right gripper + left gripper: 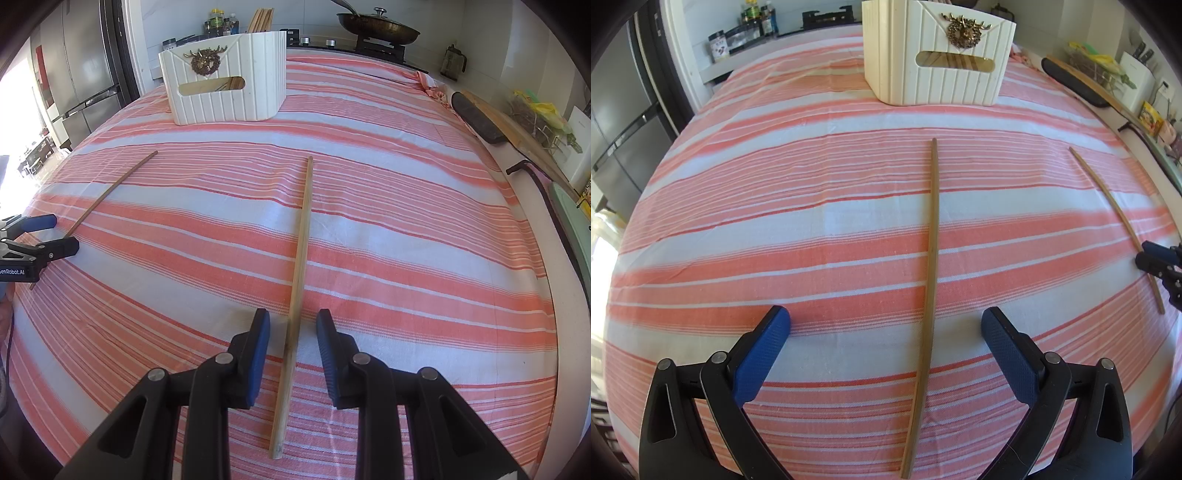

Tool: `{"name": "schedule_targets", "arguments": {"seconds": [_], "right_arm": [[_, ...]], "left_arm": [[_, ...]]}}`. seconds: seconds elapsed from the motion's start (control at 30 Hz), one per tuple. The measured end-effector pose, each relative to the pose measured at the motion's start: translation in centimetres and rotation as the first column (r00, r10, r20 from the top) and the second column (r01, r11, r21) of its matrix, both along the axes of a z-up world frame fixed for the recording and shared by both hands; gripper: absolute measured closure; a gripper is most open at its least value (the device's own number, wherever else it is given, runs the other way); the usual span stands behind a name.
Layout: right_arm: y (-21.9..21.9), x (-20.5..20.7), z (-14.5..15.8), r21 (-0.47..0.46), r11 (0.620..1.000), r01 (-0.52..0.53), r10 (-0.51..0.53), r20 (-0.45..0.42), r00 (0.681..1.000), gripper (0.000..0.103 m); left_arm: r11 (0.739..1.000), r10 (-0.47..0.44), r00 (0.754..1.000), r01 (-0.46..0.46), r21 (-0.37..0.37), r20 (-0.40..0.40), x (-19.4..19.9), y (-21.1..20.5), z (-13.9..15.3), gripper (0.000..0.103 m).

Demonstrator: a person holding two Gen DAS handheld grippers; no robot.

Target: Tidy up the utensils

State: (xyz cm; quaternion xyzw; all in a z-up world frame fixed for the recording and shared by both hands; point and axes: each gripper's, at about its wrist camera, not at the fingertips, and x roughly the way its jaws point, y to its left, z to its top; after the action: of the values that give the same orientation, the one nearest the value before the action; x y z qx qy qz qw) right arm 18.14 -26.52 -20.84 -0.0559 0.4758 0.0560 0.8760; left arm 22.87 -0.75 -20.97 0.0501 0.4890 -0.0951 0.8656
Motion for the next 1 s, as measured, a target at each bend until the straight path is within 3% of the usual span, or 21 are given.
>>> {"name": "schedule_targets", "arguments": {"seconds": [0.77, 1.0], "right_arm": [[0.3, 0.6, 0.0, -0.006, 1.000, -0.007, 0.007, -0.029, 1.000, 0.076], [0.5, 1.1, 0.1, -0.020, 0.998, -0.060, 0.058, -0.079, 0.995, 0.076]], "left_arm": [[0.999, -0.039, 0.999, 0.039, 0.000, -0.029, 0.2, 0.2, 0.0, 0.001], [0.995, -0.069, 0.993, 0.062, -0.076, -0.097, 1.6, 1.5, 0.8, 0.002]]}}
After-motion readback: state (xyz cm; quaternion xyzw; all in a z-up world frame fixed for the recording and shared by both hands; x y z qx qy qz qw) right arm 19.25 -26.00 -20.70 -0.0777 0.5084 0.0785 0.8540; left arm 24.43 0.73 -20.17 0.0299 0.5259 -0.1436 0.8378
